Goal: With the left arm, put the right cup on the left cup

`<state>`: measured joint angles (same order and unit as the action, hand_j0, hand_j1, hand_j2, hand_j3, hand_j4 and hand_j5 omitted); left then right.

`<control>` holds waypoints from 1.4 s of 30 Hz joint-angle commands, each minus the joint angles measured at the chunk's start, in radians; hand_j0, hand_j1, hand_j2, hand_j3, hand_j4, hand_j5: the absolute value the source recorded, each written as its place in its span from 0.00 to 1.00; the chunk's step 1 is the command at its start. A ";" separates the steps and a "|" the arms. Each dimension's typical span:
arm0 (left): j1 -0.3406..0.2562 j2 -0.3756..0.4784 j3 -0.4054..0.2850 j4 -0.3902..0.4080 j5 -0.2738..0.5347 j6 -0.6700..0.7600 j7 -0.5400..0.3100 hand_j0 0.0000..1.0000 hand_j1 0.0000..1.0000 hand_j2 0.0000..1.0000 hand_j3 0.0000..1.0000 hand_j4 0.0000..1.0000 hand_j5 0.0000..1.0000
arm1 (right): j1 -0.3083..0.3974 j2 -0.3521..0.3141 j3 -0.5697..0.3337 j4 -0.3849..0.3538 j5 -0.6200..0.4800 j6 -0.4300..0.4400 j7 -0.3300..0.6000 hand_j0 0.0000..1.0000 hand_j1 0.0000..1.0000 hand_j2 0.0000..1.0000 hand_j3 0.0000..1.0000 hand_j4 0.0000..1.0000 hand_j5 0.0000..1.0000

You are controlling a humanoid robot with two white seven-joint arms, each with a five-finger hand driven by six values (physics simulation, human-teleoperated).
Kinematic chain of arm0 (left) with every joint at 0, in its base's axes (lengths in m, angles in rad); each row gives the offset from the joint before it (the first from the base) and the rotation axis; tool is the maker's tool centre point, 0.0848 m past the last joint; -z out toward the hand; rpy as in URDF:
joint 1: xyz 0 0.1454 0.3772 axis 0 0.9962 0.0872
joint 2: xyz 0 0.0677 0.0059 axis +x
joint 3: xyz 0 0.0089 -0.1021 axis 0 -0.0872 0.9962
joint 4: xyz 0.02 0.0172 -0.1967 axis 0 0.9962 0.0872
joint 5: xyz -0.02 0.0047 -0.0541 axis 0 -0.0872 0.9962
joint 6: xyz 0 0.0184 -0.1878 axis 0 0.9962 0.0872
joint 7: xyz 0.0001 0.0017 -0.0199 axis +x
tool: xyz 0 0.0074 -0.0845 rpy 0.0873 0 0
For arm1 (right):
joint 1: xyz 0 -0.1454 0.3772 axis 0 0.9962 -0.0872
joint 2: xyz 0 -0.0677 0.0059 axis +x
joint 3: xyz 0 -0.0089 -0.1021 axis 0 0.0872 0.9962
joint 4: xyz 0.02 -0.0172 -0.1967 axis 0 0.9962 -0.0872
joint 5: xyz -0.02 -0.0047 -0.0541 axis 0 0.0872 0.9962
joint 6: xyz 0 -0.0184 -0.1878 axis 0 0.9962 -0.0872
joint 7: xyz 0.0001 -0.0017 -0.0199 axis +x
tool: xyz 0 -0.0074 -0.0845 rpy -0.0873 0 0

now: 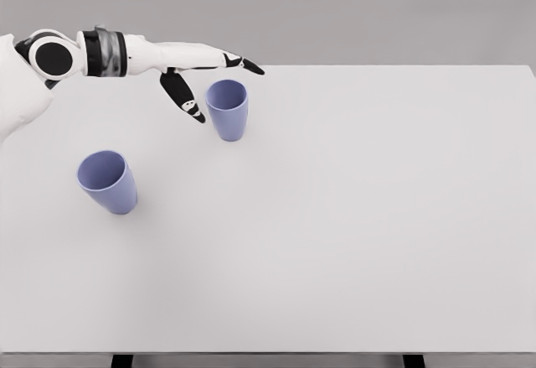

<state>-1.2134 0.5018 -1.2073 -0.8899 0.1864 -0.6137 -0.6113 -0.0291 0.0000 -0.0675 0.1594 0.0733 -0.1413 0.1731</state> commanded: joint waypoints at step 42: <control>0.069 -0.143 0.158 0.174 -0.278 0.003 0.000 0.75 0.75 0.75 0.75 0.75 0.75 | 0.000 0.000 0.000 0.000 0.000 0.000 0.000 1.00 1.00 1.00 1.00 1.00 1.00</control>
<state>-1.1444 0.3584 -1.0522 -0.7161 -0.1018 -0.6132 -0.6108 -0.0307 0.0000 -0.0675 0.1594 0.0733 -0.1415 0.1731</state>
